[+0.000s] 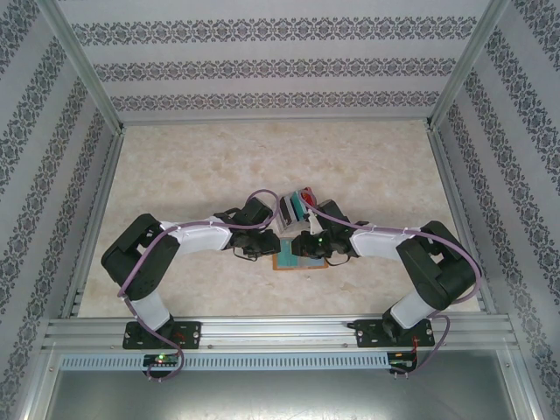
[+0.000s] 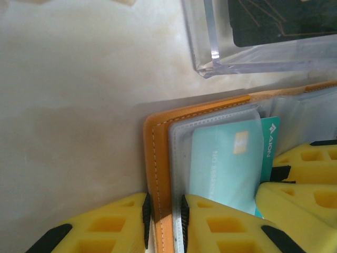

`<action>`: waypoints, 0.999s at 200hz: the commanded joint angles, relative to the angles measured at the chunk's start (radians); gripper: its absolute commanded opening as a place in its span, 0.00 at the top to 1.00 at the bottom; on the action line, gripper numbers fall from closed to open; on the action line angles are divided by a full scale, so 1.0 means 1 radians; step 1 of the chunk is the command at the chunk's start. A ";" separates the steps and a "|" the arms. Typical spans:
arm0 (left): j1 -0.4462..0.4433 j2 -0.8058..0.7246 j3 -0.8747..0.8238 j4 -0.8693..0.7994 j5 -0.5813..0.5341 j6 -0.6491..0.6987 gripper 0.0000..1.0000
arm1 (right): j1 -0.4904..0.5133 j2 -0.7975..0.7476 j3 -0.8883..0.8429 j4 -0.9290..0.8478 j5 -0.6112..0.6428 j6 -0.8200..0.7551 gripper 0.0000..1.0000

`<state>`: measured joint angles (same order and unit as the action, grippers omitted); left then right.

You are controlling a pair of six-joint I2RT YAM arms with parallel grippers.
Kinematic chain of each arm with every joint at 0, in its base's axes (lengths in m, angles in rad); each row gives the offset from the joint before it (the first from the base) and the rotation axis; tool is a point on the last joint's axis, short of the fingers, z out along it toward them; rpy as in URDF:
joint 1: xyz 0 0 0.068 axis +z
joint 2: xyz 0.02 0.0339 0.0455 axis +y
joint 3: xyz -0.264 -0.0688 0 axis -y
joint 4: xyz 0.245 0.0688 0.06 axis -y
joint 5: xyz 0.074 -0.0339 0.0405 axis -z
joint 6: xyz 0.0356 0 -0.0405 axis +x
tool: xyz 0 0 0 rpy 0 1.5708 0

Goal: Put the credit cards into the card holder
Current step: Insert the credit card into the card slot.

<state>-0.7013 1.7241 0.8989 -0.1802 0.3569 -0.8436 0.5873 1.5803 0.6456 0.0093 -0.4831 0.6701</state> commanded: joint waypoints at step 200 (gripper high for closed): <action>-0.012 -0.006 -0.002 -0.005 -0.016 0.018 0.76 | 0.066 0.036 0.095 -0.010 0.163 0.008 0.77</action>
<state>-0.7013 1.7241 0.8993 -0.1799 0.3424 -0.8410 0.6331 1.6001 0.7147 -0.0235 -0.3206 0.7036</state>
